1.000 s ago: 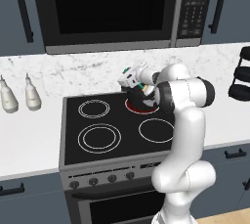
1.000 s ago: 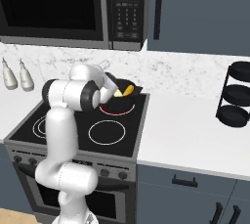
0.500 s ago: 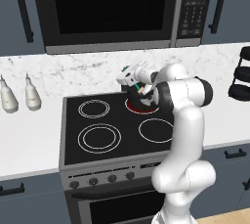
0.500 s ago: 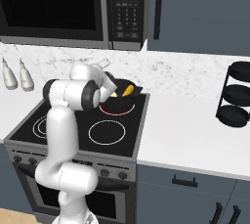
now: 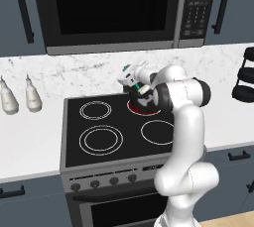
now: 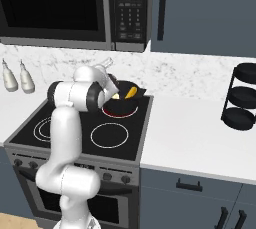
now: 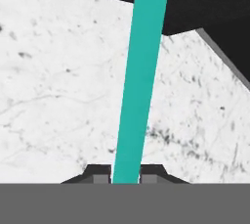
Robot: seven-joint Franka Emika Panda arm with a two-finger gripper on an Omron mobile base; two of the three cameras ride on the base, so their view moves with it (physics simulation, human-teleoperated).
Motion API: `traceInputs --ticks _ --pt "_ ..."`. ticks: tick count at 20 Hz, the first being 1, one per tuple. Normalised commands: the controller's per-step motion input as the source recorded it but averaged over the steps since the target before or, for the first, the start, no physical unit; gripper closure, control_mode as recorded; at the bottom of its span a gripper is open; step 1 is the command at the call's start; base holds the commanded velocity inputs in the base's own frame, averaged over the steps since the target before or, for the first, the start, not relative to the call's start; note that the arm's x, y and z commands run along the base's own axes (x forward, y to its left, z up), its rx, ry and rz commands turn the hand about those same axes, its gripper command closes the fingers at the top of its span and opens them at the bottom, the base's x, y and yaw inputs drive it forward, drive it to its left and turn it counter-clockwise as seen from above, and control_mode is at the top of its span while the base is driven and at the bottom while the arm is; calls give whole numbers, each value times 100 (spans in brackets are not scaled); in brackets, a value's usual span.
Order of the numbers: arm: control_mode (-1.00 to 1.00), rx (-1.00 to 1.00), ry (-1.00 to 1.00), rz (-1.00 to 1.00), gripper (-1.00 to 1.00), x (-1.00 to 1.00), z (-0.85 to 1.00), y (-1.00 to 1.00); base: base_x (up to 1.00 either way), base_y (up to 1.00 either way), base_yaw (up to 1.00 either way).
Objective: Put the bell pepper and corn in the pot. Retrieve the spatula and lightly stir the vegetables in the pot.
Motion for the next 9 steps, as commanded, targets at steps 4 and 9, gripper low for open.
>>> traceInputs --ticks 4,9 --pt "-100 1 -28 7 100 1 0 -14 0 0 0" --pt "-100 14 -19 10 100 0 -3 -3 0 0 0"
